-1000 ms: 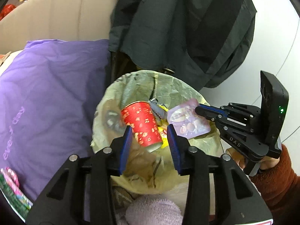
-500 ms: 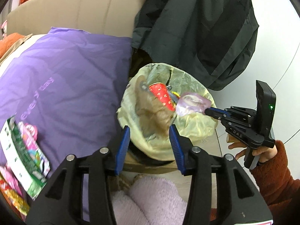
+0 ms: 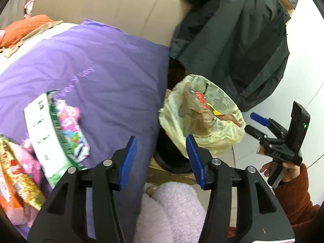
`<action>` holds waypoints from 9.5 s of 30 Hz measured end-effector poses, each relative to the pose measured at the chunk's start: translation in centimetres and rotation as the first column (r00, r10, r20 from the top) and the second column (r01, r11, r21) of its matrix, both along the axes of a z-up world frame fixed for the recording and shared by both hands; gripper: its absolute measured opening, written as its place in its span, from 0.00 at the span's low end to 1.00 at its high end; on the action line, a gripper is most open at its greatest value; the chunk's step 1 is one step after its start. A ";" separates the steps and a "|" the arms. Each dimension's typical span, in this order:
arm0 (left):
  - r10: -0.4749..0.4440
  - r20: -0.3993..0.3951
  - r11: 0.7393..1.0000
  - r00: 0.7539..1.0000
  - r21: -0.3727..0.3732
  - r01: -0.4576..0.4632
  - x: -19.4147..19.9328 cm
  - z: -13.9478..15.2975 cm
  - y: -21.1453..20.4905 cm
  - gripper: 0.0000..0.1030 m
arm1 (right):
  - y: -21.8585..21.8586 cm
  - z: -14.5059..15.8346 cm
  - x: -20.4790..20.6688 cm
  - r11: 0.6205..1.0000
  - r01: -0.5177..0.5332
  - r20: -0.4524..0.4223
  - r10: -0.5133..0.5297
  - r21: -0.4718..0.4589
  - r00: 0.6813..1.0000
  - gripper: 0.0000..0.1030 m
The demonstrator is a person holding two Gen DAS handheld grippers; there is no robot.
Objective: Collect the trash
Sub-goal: 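Move both tools back over the bed toward the remaining trash, then grasp a red candy wrapper with the left tool while the right tool grasps the green milk carton, then carry the red wrapper and milk carton over the bin and release both, then move both tools back over the bed toward the orange bag and tissue pack, then grasp the orange chip bag with the left tool while the right tool grasps the pink Kleenex pack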
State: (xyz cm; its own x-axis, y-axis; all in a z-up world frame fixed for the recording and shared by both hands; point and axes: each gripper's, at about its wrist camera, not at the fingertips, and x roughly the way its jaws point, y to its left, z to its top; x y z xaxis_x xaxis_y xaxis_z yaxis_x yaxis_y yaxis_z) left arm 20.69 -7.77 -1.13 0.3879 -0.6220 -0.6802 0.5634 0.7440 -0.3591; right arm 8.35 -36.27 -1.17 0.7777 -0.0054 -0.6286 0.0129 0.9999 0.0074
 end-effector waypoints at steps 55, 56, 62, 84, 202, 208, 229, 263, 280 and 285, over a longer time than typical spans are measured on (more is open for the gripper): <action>0.550 0.059 0.830 0.833 -0.143 -0.539 -2.3 0.5 31.8 0.07 | 30.2 -3.6 15.4 0.931 -0.364 -0.094 0.363 0.009 0.927 0.64; 0.536 0.046 0.838 0.843 -0.147 -0.525 -2.3 0.3 31.5 0.07 | 30.8 -3.7 16.2 0.931 -0.364 -0.104 0.363 0.005 0.926 0.64; 0.438 0.029 0.896 0.899 -0.102 -0.433 -2.3 -0.8 27.6 0.07 | 33.4 -4.8 20.4 0.938 -0.339 -0.177 0.323 -0.067 0.930 0.60; 0.372 0.057 0.928 0.927 -0.042 -0.370 -3.2 -1.1 23.1 0.07 | 28.8 1.9 12.5 0.930 -0.364 -0.007 0.364 -0.042 0.931 0.48; -0.258 0.076 0.966 0.963 0.027 0.257 2.9 -0.2 -18.6 0.42 | -7.7 -1.8 4.8 0.979 0.137 -0.023 -0.135 0.154 0.991 0.57; -0.161 0.106 0.987 0.981 0.001 0.162 2.5 1.7 -15.2 0.46 | -6.1 -0.4 4.1 0.983 0.130 -0.010 -0.130 0.133 0.991 0.59; 0.411 0.240 0.894 0.879 0.082 -0.441 -2.3 2.0 19.3 0.49 | 13.3 0.4 5.9 0.966 -0.232 -0.011 0.235 0.119 0.972 0.61; 0.551 -0.082 0.813 0.830 -0.172 -0.557 -3.0 -9.5 30.9 0.61 | 28.5 -4.3 18.1 0.947 -0.318 -0.079 0.314 -0.039 0.946 0.60; 0.632 -0.052 0.772 0.773 -0.041 -0.634 -1.1 -9.5 29.4 0.61 | 25.6 -7.5 12.5 0.960 -0.268 -0.075 0.274 0.086 0.959 0.60; 0.638 -0.059 0.767 0.768 -0.042 -0.640 -1.5 -8.0 27.0 0.61 | 22.9 -7.6 11.5 0.947 -0.284 -0.049 0.294 0.150 0.955 0.60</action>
